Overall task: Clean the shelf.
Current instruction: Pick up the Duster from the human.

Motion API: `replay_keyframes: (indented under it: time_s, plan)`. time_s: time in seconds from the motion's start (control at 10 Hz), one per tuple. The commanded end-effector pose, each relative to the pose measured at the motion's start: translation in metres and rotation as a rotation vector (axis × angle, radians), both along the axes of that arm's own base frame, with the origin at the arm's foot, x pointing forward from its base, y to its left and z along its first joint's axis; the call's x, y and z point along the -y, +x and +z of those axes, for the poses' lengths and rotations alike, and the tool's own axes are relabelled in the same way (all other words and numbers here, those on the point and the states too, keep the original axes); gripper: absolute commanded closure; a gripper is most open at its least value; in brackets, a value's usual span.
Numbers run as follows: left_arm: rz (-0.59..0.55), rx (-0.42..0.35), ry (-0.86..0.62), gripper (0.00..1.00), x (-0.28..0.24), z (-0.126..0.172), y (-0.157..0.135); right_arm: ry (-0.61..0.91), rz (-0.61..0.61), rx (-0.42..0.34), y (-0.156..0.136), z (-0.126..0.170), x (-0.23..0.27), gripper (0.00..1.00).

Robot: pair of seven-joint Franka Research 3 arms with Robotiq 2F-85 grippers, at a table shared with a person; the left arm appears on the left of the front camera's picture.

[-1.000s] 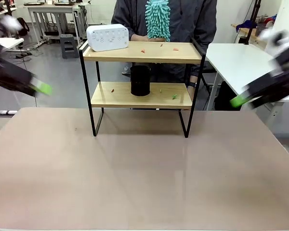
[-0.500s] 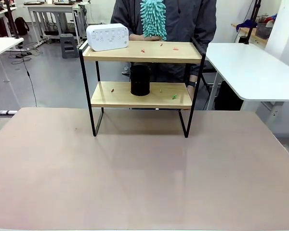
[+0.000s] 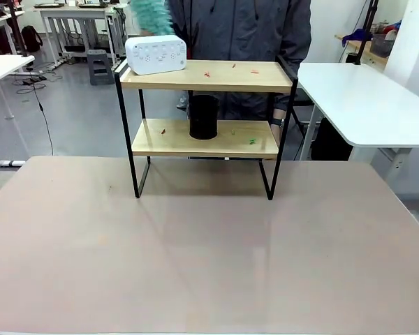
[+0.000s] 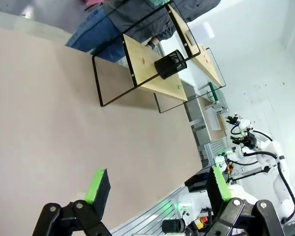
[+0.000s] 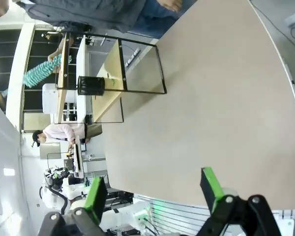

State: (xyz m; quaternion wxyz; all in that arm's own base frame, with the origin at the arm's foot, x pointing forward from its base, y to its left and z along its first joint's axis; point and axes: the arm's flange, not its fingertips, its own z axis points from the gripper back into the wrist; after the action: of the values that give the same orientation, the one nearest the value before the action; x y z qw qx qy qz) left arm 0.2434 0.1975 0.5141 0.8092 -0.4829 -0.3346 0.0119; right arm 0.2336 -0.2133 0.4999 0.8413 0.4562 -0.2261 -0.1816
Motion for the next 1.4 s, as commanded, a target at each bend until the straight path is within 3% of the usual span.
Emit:
replay_keyframes:
  time_s: [0.0,0.7,0.8,0.9,1.0,1.1,1.3]
  plan:
    - [0.003,0.025,-0.01,0.0,-0.008,-0.007,-0.002,0.005,0.003,0.033,-0.002,-0.006,0.005,0.0]
    - [0.012,0.0,-0.011,0.0,-0.008,-0.01,-0.003,0.005,0.003,0.033,-0.002,-0.006,0.005,0.0]
    - [0.078,-0.06,-0.01,0.0,-0.009,0.014,0.021,0.005,0.003,0.033,-0.002,-0.006,0.005,0.0]
    - [-0.032,-0.203,-0.085,0.0,-0.007,0.049,0.062,0.005,0.003,0.033,-0.002,-0.006,0.005,0.0]
    - [-0.135,-0.262,-0.086,0.0,0.0,0.071,0.104,0.005,0.003,0.033,-0.002,-0.006,0.005,0.0]
    - [-0.232,-0.343,-0.133,0.0,0.005,0.085,0.149,0.005,0.003,0.033,-0.002,-0.006,0.005,0.0]
    - [-0.225,-0.47,-0.272,0.0,0.012,0.091,0.222,0.005,0.003,0.033,-0.002,-0.006,0.005,0.0]
